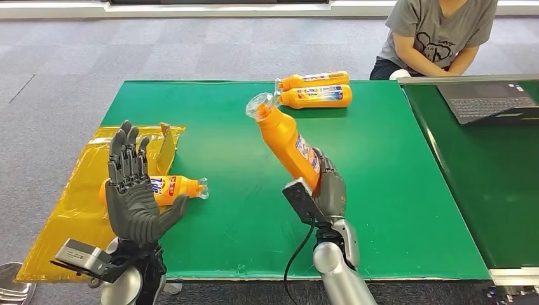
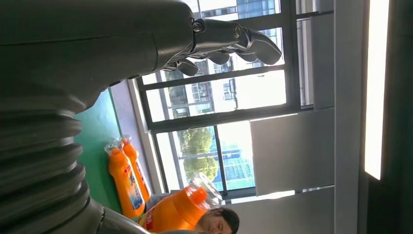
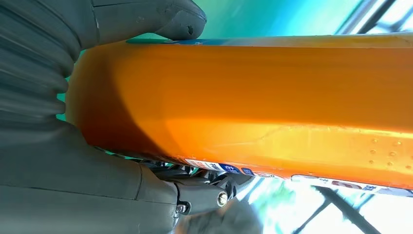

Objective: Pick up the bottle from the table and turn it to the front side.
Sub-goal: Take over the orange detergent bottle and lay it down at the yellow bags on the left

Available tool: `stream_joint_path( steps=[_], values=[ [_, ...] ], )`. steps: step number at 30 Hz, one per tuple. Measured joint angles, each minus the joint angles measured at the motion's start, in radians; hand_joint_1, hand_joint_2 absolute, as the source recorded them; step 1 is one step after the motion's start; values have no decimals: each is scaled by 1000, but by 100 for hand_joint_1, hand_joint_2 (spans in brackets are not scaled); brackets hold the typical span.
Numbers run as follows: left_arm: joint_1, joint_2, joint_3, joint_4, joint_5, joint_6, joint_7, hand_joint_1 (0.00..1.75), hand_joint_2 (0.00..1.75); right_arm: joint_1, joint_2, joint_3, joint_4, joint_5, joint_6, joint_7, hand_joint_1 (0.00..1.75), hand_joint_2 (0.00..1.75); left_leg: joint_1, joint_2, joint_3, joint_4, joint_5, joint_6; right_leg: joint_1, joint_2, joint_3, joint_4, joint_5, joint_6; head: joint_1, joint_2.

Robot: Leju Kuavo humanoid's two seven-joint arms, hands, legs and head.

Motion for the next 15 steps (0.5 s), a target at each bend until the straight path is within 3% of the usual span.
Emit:
stream_joint_path(
  steps=[5, 15],
  values=[
    [-64, 0, 0, 83, 67, -103, 29, 0, 175, -8, 2, 24, 13, -248, 238, -250, 175, 175, 0, 0, 0, 0, 0, 0, 0, 0, 0, 0, 0, 0, 0, 0],
    [-178, 0, -1, 243, 102, -197, 76, 0, 175, -41, 17, 82, 99, -280, 286, -293, 175, 175, 0, 0, -1, 0, 1, -1, 0, 0, 0, 0, 1, 0, 0, 0]
  ],
)
